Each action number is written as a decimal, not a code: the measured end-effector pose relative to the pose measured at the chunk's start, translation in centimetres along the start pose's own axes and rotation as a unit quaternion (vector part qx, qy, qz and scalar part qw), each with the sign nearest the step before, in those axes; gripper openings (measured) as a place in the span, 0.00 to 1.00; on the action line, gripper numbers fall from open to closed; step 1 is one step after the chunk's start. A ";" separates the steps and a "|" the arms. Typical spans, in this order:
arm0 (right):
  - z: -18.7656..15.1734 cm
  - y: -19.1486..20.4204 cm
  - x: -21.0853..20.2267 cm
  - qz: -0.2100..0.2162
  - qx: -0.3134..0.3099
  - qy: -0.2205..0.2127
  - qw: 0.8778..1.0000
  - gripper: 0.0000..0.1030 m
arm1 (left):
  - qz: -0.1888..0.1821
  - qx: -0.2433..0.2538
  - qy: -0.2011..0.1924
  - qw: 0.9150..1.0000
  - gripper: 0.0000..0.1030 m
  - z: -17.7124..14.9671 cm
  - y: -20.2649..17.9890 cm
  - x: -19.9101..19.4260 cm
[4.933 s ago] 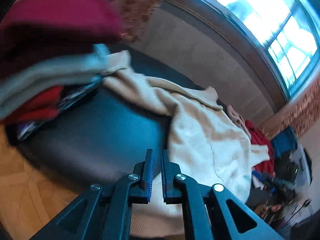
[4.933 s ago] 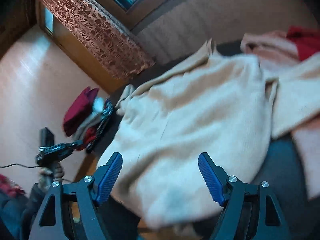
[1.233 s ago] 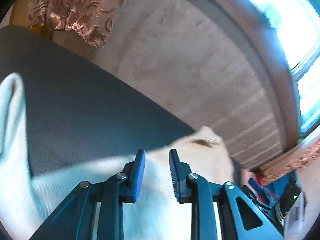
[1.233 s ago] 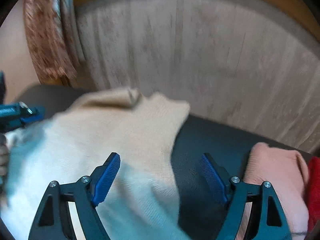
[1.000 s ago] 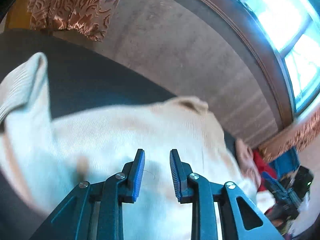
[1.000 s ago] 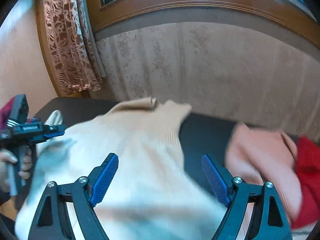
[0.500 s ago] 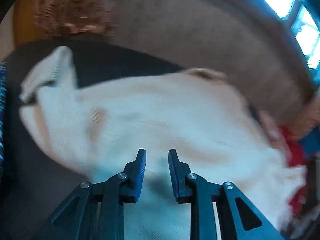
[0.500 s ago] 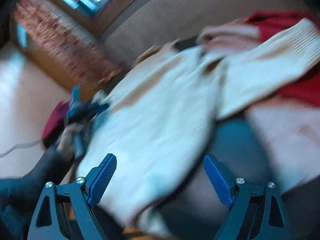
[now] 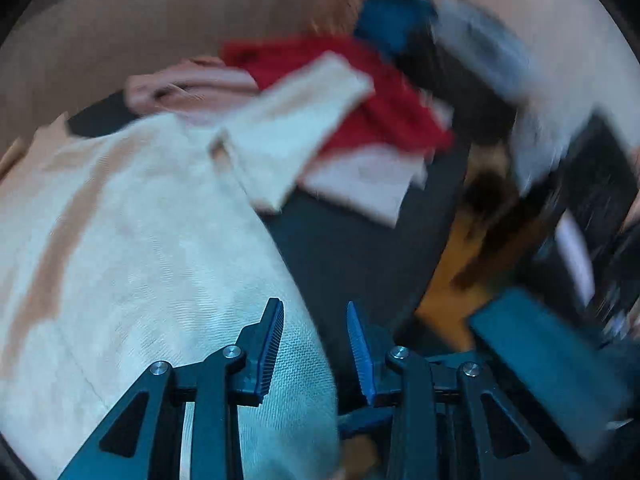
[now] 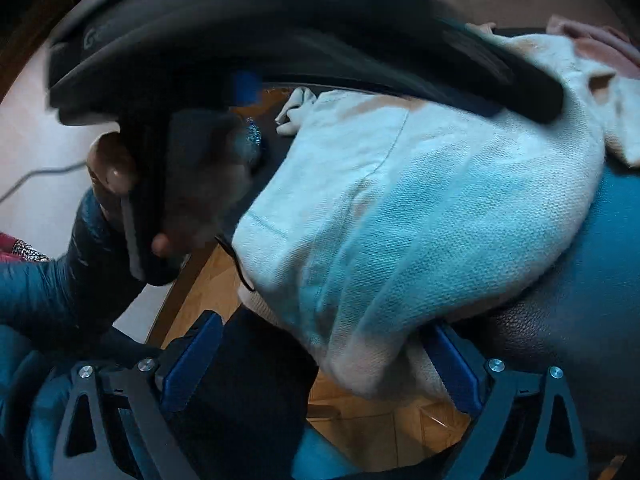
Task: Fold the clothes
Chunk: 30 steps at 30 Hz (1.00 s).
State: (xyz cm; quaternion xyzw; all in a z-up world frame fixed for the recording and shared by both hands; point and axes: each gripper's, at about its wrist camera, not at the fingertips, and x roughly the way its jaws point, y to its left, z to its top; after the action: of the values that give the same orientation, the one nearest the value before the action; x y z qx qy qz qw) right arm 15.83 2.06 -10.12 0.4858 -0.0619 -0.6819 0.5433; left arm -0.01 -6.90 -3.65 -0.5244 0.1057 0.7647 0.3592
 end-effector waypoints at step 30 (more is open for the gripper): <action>2.6 -1.7 2.6 -0.018 -0.026 0.032 0.999 0.11 | -0.179 -0.282 -0.175 0.926 0.10 -14.1 18.6 -6.2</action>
State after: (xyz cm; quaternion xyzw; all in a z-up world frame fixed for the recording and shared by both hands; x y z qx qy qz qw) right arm 12.93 -0.48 -11.34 0.4943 -0.0183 -0.6770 0.5450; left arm -0.84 -30.59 -8.22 -0.4721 -0.2739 0.7658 0.3400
